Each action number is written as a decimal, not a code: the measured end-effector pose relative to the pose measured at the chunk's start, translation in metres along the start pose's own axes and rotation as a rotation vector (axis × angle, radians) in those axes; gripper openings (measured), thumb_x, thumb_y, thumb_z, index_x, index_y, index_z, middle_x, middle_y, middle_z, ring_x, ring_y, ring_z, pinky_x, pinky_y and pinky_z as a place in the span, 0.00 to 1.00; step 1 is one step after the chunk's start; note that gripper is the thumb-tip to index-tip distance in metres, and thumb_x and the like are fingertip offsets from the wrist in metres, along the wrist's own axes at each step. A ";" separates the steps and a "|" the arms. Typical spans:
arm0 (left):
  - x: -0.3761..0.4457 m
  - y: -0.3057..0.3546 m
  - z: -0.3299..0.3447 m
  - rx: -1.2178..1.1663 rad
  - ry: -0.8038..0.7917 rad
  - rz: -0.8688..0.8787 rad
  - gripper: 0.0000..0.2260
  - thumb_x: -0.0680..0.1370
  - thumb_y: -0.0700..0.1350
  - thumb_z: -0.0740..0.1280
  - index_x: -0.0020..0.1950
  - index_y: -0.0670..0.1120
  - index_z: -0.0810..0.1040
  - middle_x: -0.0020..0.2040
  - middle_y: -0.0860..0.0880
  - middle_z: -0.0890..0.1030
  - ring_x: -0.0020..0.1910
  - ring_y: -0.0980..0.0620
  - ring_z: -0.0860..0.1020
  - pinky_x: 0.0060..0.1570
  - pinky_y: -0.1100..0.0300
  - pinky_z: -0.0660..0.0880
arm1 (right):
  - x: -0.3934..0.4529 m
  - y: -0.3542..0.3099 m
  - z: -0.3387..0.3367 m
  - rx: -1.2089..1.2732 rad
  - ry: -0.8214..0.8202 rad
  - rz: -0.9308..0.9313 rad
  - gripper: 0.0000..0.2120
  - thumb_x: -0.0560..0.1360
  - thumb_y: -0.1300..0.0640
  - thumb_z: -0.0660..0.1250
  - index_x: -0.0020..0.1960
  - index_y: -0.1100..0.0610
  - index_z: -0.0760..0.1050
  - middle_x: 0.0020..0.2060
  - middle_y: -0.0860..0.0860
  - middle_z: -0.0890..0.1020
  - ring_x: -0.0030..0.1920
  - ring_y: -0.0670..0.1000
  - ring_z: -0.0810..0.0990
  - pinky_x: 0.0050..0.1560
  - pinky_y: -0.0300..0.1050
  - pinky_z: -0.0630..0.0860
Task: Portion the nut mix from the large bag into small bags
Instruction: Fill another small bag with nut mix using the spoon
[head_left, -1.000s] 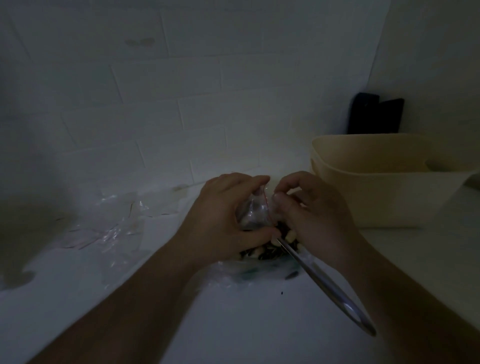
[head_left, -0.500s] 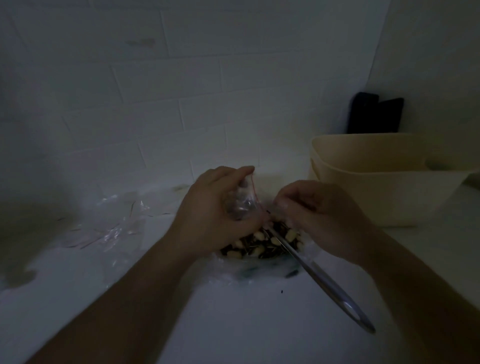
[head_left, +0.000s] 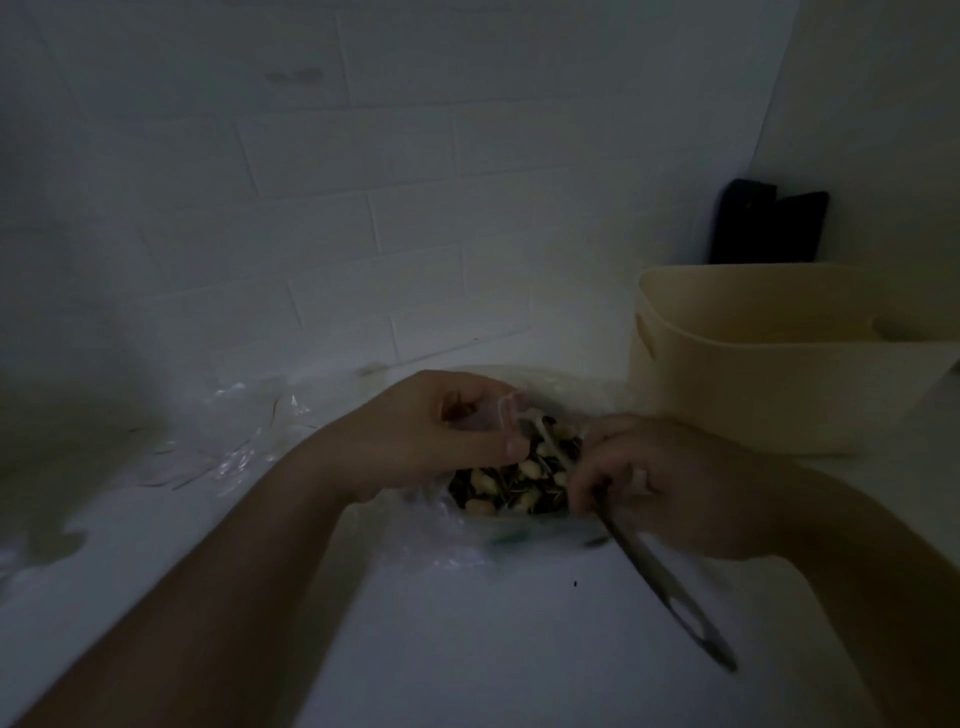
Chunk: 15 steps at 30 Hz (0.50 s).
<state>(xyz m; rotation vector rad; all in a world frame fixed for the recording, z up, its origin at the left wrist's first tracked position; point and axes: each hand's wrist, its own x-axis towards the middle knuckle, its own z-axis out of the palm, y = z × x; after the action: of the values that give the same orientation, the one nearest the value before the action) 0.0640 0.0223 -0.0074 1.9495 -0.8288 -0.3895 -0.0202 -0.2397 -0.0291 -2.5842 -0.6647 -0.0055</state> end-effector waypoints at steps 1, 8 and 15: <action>0.000 0.001 0.000 0.016 0.017 -0.017 0.18 0.74 0.54 0.78 0.61 0.52 0.86 0.60 0.54 0.86 0.62 0.55 0.83 0.69 0.48 0.76 | 0.004 -0.001 -0.001 0.012 0.132 -0.052 0.12 0.77 0.56 0.68 0.52 0.40 0.82 0.48 0.41 0.78 0.49 0.44 0.79 0.49 0.40 0.76; 0.006 -0.005 0.006 0.142 0.213 -0.085 0.11 0.73 0.57 0.78 0.55 0.60 0.85 0.48 0.65 0.85 0.47 0.67 0.82 0.46 0.70 0.77 | 0.019 -0.010 -0.001 0.135 0.634 0.034 0.14 0.82 0.62 0.65 0.49 0.43 0.77 0.36 0.38 0.82 0.38 0.42 0.82 0.37 0.27 0.73; 0.007 -0.011 0.015 0.307 0.440 -0.005 0.21 0.70 0.70 0.67 0.58 0.63 0.80 0.50 0.62 0.84 0.49 0.66 0.80 0.55 0.58 0.80 | 0.007 -0.024 -0.013 0.095 0.841 0.021 0.13 0.85 0.45 0.52 0.45 0.45 0.71 0.33 0.47 0.80 0.32 0.47 0.80 0.30 0.29 0.69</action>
<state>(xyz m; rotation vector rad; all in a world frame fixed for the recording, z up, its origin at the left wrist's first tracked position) 0.0644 0.0111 -0.0237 2.2057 -0.6197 0.1758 -0.0235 -0.2244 -0.0060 -2.1932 -0.2986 -0.9617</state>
